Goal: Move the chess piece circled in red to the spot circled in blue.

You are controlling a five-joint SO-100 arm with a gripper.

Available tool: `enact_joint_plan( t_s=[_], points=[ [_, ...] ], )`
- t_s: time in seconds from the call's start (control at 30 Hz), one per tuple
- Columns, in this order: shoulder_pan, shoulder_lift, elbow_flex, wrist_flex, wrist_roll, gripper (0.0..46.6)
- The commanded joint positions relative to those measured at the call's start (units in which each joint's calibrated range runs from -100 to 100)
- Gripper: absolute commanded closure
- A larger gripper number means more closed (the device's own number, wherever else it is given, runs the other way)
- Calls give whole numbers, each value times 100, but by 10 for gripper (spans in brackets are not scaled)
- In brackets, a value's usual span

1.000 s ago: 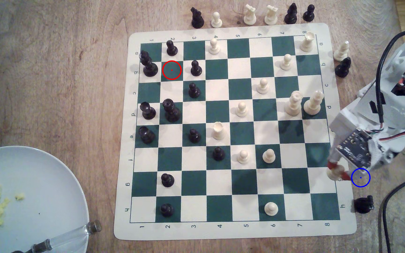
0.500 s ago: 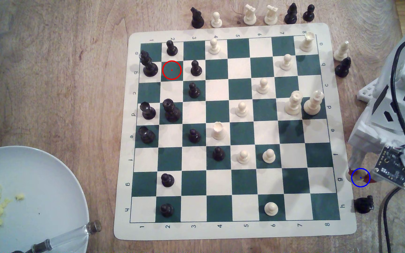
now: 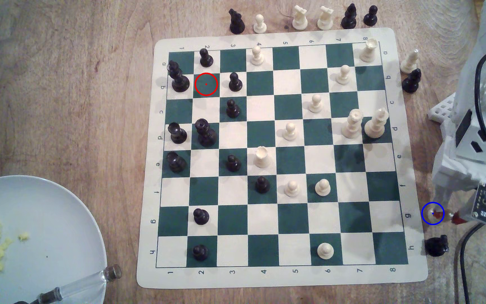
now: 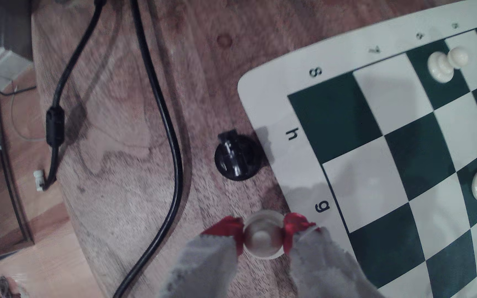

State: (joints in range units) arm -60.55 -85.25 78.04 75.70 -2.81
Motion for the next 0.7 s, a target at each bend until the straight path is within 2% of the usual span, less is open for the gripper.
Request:
enact_joint_plan(
  t_s=[0.0, 0.67],
  points=[
    [-58, -125, 147, -68, 107, 464],
    [-27, -354, 682, -330, 73, 464]
  ],
)
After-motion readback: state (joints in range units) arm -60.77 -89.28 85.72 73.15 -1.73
